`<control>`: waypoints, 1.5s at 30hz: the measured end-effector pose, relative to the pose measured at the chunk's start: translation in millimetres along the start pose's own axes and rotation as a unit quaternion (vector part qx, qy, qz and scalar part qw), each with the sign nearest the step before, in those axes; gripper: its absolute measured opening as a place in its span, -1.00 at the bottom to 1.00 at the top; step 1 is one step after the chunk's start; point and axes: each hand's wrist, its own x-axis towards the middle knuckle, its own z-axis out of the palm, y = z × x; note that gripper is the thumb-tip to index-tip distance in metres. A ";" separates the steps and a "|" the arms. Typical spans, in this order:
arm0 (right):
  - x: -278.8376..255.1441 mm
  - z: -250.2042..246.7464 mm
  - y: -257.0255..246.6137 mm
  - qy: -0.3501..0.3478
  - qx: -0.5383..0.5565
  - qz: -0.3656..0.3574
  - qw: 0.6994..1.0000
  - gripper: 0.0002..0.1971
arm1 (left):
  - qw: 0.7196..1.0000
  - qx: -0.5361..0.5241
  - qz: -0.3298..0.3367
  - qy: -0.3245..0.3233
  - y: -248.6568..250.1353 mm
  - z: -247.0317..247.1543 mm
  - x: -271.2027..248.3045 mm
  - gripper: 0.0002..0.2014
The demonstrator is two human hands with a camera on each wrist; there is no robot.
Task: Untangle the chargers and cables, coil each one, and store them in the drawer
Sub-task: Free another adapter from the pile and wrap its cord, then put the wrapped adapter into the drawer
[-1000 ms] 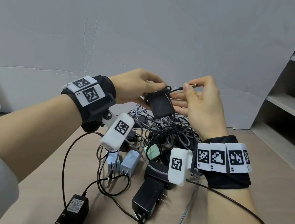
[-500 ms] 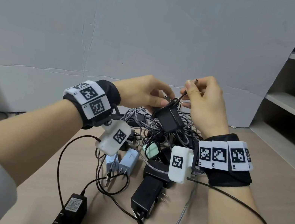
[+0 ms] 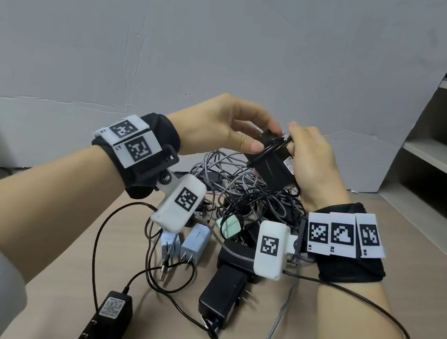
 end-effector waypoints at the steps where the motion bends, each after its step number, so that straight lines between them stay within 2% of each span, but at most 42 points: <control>1: 0.0 -1.3 0.3 0.007 -0.027 -0.018 0.999 -0.74 | 1.000 -0.016 -0.004 0.005 -2.1 0.4 0.0 -0.69; 3: -1.8 -3.9 -0.7 0.019 -0.084 -0.065 0.994 -0.74 | 0.996 -0.079 -0.032 0.029 -6.7 1.2 1.4 -0.67; 6: -5.3 -3.8 -2.7 0.020 -0.129 -0.125 0.984 -0.77 | 0.967 -0.186 -0.148 0.087 -8.2 3.2 5.7 -0.57; 8: -7.1 -0.1 -2.2 -0.001 -0.145 -0.152 0.978 -0.79 | 0.941 -0.238 -0.225 0.082 -5.6 6.0 8.1 -0.40; 9: -7.3 2.2 -1.0 -0.016 -0.145 -0.160 0.976 -0.80 | 0.935 -0.249 -0.242 0.070 -4.2 7.7 9.0 -0.37; 11: -7.0 4.4 1.9 -0.038 -0.143 -0.161 0.976 -0.80 | 0.937 -0.250 -0.236 0.058 -3.4 10.2 9.2 -0.45; 14: -7.5 2.8 1.8 -0.061 -0.126 -0.161 0.977 -0.84 | 0.939 -0.261 -0.213 0.073 -3.7 9.1 7.3 -0.69; 20: -10.2 -6.1 -2.5 -0.060 -0.094 -0.131 0.985 -0.86 | 0.941 -0.266 -0.196 0.070 -6.8 4.0 4.6 -0.76; 24: -10.6 -10.1 -2.2 -0.077 -0.098 -0.083 0.989 -0.58 | 0.955 -0.241 -0.166 0.057 -10.1 0.7 4.3 -0.72; 27: -10.8 -9.5 -0.6 -0.081 -0.116 -0.073 0.987 -0.39 | 0.966 -0.196 -0.155 0.062 -8.3 0.1 6.4 -0.70; 32: -16.3 -16.8 -14.2 -0.075 -0.169 -0.062 0.981 -0.38 | 0.971 -0.171 -0.133 0.098 4.2 13.8 11.6 -0.80; 34: -18.0 -28.8 -22.7 -0.069 -0.199 -0.058 0.976 -0.35 | 0.968 -0.185 -0.124 0.117 10.0 22.9 14.0 -0.84; 38: -32.6 -66.2 -35.3 -0.053 -0.251 -0.053 0.965 -0.25 | 0.957 -0.237 -0.114 0.123 29.0 55.6 21.2 -0.72; 42: -65.2 -115.1 -42.3 -0.019 -0.250 -0.033 0.968 -0.40 | 0.940 -0.288 -0.135 0.124 52.0 103.2 29.1 -0.67; 45: -97.3 -161.6 -45.3 0.023 -0.246 -0.020 0.969 -0.41 | 0.934 -0.298 -0.158 0.116 63.7 148.2 39.1 -0.65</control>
